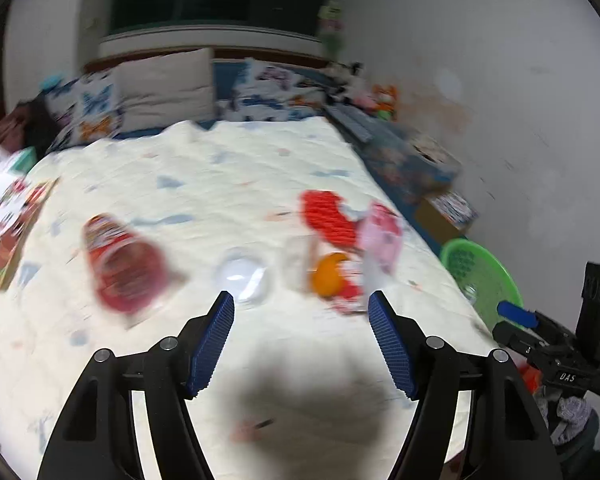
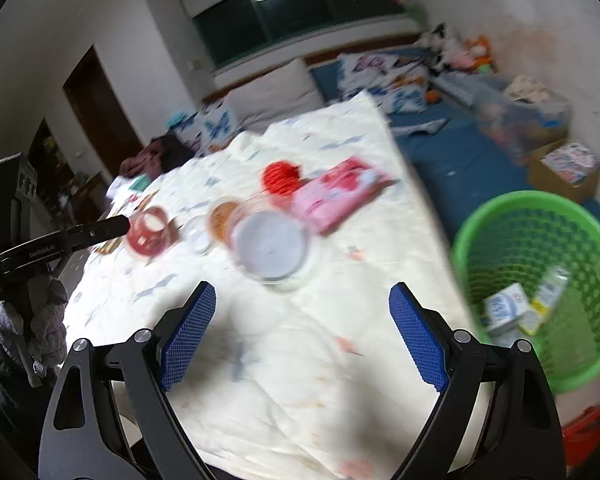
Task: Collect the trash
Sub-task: 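Move both tools back over the bed toward the remaining containers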
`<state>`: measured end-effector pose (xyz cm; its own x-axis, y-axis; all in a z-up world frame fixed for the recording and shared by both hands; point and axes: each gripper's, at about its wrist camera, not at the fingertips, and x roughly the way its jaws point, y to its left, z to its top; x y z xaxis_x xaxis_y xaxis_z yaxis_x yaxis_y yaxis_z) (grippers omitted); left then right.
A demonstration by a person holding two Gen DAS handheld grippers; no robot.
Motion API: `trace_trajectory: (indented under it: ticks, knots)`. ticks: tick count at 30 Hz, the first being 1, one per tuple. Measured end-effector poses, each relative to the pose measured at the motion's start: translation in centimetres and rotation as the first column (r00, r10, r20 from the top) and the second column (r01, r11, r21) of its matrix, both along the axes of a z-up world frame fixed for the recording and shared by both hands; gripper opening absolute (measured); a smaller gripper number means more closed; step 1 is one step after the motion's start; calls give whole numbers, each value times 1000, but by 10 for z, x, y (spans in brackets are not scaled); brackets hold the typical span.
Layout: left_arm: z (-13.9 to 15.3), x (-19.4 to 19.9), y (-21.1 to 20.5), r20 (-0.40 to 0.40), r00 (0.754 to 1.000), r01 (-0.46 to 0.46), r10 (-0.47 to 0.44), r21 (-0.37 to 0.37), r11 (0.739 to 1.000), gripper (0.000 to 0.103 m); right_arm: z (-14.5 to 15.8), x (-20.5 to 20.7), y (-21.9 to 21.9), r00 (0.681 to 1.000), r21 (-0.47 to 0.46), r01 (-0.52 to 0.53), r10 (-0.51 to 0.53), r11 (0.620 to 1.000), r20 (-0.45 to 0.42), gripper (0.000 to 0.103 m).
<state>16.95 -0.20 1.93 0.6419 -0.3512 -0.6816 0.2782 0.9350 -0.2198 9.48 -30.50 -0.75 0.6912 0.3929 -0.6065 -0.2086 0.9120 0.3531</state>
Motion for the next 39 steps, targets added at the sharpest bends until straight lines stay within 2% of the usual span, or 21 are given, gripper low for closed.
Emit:
trace_trajectory:
  ticks: [5,8,10,13,28,39]
  knots:
    - [-2,-1,52,-18,992,-127,127,-34,991,69,-7,27,29,997,12,-76,76,997,-31,89]
    - [-4,-1,77,-32,982,-188,187,-51,981,70,-9,41,36,994,14,-106,107,994,-38,95]
    - [-6,0,87,-42,976,-214,212,-63,975,70,-11,51,39,992,18,-121,121,993,-44,99]
    - [-13,1,100,-68,967,-251,246,-74,965,70,-17,65,40,985,55,-151,154,987,-71,99]
    - [-15,13,127,-92,945,-321,312,-93,943,78,-44,109,45,972,22,-173,174,985,-155,99]
    - [-20,22,135,-115,939,-336,325,-95,937,79,-55,122,45,968,12,-175,175,984,-180,99]
